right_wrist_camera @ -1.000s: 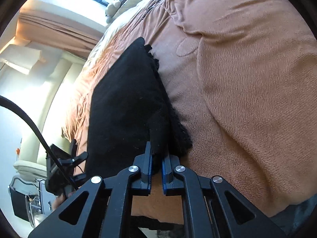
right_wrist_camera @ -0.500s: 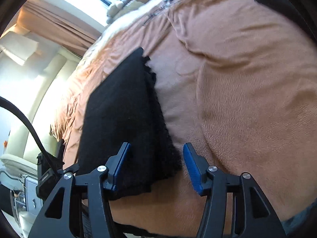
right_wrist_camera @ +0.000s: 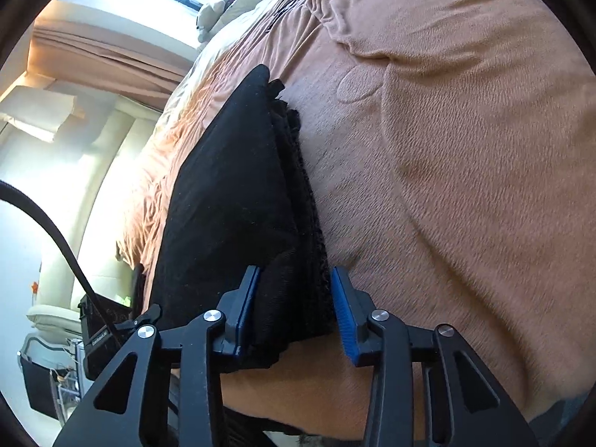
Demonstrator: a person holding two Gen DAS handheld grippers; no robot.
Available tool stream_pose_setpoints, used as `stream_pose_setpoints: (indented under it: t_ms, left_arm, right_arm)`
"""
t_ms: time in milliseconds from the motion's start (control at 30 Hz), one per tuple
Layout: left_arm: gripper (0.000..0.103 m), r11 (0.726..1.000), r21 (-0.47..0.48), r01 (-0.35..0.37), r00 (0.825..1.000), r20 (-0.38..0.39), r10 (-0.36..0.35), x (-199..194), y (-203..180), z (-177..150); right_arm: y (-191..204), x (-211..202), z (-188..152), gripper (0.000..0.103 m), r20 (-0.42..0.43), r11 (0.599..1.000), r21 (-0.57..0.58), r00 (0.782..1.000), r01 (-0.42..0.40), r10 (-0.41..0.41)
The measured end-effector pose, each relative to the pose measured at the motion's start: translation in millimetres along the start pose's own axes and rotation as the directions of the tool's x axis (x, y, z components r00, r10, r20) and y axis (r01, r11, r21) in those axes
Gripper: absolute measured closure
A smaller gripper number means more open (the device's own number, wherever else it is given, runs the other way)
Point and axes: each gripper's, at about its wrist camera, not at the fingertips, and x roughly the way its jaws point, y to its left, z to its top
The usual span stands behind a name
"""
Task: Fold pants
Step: 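Close the left gripper on the stack edge while the right gripper also grips it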
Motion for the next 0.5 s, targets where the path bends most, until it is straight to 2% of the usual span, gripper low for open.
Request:
stream_pose_setpoints:
  t_ms: [33,267,500]
  left_arm:
    - [0.070,1.000,0.002,-0.001,1.000,0.002,0.000,-3.4,0.6,1.1]
    - [0.071,1.000,0.008,-0.020,1.000,0.013,0.020,-28.2,8.9,-0.9]
    - [0.070,0.996,0.007,-0.087,0.996,-0.003,0.087,-45.4,15.0,6.8]
  right_arm:
    - [3.0,0.8,-2.5,0.074,-0.005,1.000,0.001,1.000,-0.008,0.008]
    - [18.5,20.4,-18.0,0.074,-0.057,1.000,-0.015,0.998,-0.026,0.025]
    - [27.5,38.3,-23.9,0.074,-0.133,0.995,-0.030,0.987,-0.098,0.093]
